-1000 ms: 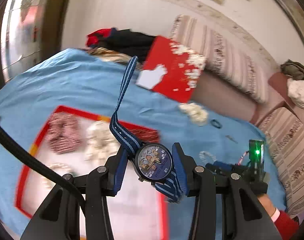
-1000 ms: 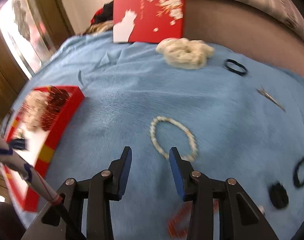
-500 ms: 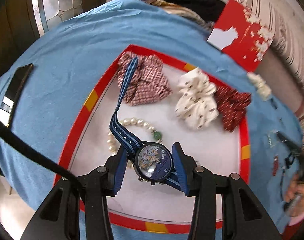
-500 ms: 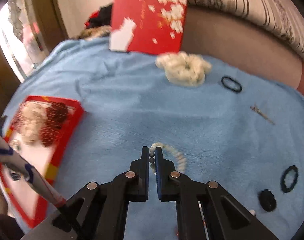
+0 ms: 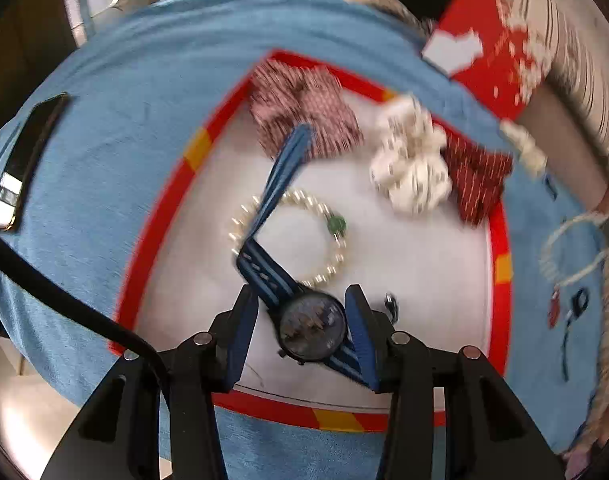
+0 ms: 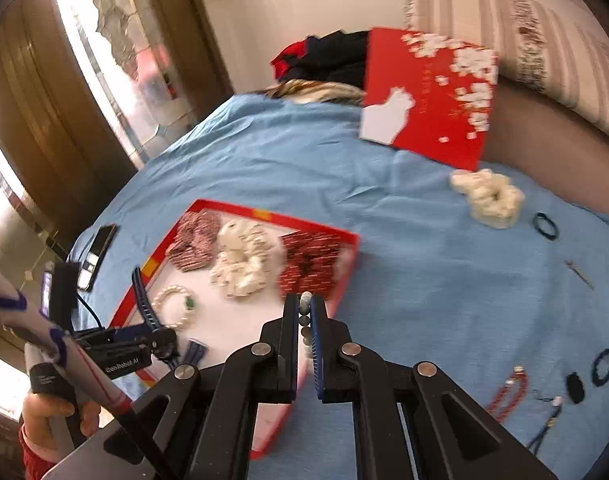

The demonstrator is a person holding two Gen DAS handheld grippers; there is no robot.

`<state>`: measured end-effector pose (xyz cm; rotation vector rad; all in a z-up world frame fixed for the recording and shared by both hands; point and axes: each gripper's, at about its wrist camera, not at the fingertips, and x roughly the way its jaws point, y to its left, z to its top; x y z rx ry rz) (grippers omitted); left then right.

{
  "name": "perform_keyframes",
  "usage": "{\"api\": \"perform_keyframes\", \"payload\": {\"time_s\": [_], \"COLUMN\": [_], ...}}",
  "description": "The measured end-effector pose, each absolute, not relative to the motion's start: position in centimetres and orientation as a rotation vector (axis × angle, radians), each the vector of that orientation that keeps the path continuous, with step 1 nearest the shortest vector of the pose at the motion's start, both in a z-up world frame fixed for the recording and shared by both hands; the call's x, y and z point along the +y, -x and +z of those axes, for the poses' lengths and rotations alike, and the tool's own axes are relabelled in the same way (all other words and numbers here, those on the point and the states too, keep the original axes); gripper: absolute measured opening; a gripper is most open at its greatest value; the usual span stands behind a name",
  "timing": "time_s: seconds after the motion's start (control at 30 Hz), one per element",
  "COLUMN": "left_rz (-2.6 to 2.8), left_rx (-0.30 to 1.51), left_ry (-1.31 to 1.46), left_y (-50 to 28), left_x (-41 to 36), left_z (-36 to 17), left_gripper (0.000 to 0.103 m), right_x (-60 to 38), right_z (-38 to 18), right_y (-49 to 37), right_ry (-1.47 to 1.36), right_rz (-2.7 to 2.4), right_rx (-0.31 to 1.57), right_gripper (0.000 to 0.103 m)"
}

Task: Organize jewelry
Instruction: 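Carry the watch into the tray with the left gripper while the right grasps the pearl bracelet, then open both grippers over the tray and move back over the cloth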

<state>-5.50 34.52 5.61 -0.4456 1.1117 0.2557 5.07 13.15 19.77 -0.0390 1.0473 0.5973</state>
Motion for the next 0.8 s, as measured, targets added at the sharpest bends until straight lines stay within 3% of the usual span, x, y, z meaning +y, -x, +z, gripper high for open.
{"api": "perform_keyframes", "payload": {"time_s": [0.23,0.67,0.8], "left_rz": [0.291,0.325,0.307], "left_rx": [0.964,0.942,0.924], "left_ry": [0.574,0.598,0.599], "left_y": [7.3,7.2,7.0], "left_x": [37.2,38.3,37.8], "left_z": [7.8,7.7,8.1], "left_gripper": [0.049,0.049,0.049], "right_x": [20.1,23.5,21.4], "right_z": [16.5,11.8,11.7], "right_y": [-4.3,-4.8,-5.1], "right_ry": [0.105,0.185,0.153], "right_rz": [0.636,0.572,0.549], "right_rx": [1.123,1.183,1.200], "right_gripper": [0.006,0.007,0.018]}}
